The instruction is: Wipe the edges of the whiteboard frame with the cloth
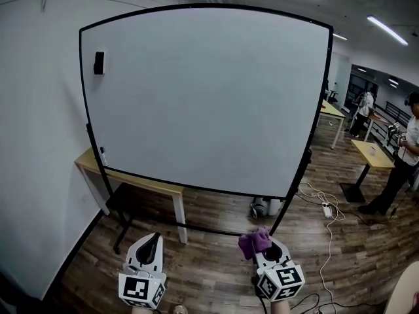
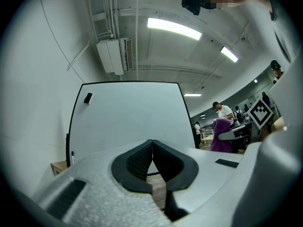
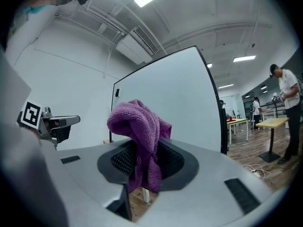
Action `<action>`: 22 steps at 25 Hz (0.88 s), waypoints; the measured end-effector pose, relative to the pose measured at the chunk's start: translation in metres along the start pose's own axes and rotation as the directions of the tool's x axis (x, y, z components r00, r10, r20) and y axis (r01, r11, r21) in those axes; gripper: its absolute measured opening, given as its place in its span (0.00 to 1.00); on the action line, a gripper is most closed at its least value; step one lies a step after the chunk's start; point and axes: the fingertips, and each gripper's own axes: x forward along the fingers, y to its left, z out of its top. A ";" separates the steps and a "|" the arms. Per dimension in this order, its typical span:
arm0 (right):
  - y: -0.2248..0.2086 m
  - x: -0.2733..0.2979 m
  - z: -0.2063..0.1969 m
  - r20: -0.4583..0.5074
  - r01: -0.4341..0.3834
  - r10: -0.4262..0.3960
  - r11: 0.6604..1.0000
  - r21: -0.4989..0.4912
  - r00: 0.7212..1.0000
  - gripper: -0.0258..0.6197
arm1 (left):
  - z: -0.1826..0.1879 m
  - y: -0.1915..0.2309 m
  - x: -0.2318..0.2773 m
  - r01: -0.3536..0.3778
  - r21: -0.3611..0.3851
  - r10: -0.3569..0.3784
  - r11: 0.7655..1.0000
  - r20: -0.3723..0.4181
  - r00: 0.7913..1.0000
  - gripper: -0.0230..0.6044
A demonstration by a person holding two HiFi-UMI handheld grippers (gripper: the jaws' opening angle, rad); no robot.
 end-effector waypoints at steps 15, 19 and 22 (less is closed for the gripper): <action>-0.003 -0.017 -0.003 0.000 -0.036 0.036 0.999 -0.021 0.999 0.21 | 0.002 -0.019 -0.009 -0.017 0.013 0.017 1.000 -0.009 1.000 0.07; -0.002 -0.017 -0.003 0.002 -0.040 0.040 0.999 -0.018 0.999 0.21 | 0.002 -0.021 -0.010 -0.016 0.013 0.016 1.000 -0.011 1.000 0.07; 0.000 -0.018 -0.003 0.006 -0.045 0.045 0.999 -0.014 0.999 0.21 | 0.002 -0.020 -0.010 -0.016 0.013 0.016 1.000 -0.012 1.000 0.07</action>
